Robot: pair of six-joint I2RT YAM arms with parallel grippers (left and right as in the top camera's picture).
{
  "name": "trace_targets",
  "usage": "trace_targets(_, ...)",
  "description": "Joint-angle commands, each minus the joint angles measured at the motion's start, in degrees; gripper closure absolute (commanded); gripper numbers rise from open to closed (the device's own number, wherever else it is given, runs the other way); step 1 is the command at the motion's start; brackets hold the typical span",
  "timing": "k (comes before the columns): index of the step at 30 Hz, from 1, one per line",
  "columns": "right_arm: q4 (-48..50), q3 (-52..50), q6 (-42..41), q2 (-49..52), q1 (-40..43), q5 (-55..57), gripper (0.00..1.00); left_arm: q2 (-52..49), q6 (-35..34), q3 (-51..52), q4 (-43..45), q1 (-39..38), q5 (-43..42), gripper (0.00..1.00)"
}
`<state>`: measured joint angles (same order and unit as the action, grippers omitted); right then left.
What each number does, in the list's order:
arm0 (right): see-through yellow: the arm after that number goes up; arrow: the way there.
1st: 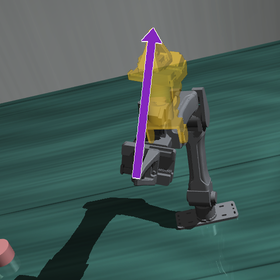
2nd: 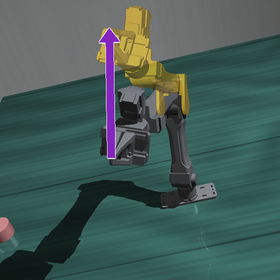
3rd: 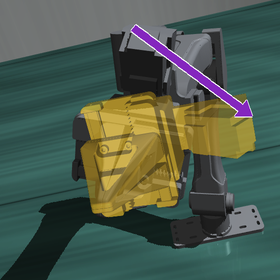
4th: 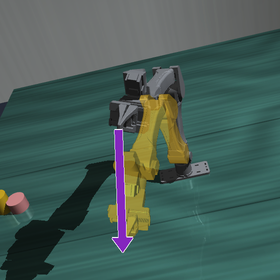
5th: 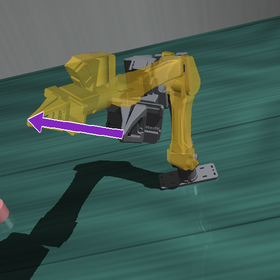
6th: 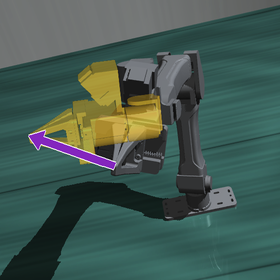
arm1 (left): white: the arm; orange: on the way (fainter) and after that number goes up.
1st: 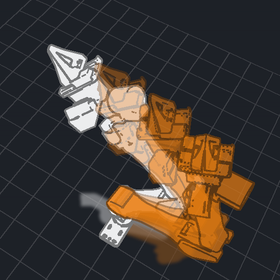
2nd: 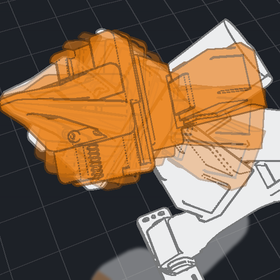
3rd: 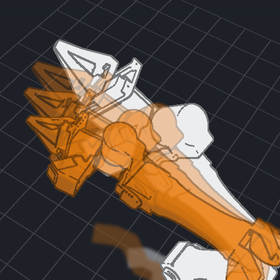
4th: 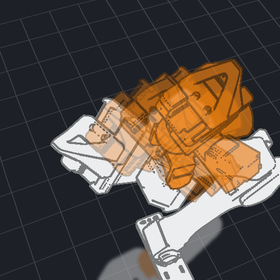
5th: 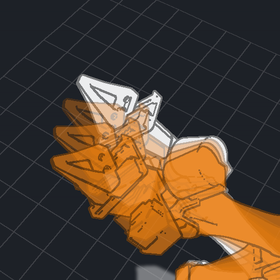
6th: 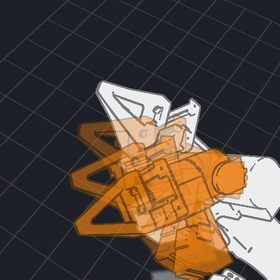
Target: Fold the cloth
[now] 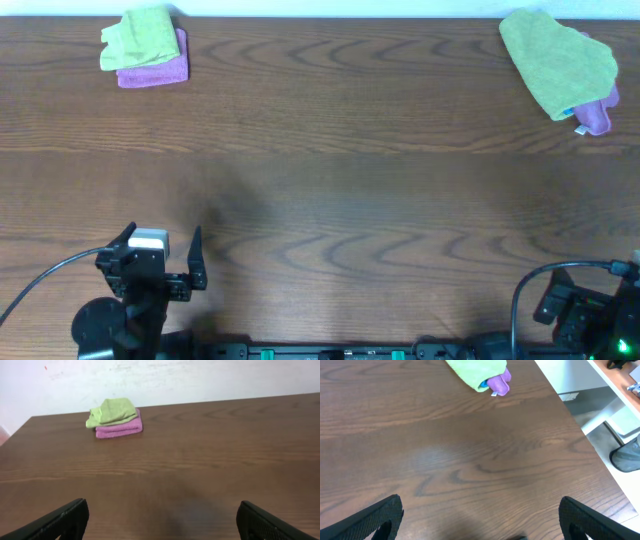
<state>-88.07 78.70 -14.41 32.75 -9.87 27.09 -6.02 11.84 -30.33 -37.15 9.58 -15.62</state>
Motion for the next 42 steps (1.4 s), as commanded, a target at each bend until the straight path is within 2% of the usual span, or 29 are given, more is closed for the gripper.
trace_targets(1,-0.04,0.42,0.33,-0.13,0.48,0.96,0.01,1.42,0.11,3.04,2.01,0.31,0.9,0.05)
trace_targets(14,-0.04,0.42,0.35,-0.13,0.48,0.96,0.01,3.37,-1.86,17.16,17.55,1.07,5.57,0.05)
trace_targets(29,-0.04,0.42,0.33,-0.13,0.48,0.96,0.01,5.84,-4.83,25.38,22.88,1.33,10.34,0.05)
trace_targets(42,-0.04,0.42,0.33,-0.13,0.48,0.96,0.01,5.81,-5.84,25.94,22.62,1.33,14.34,0.05)
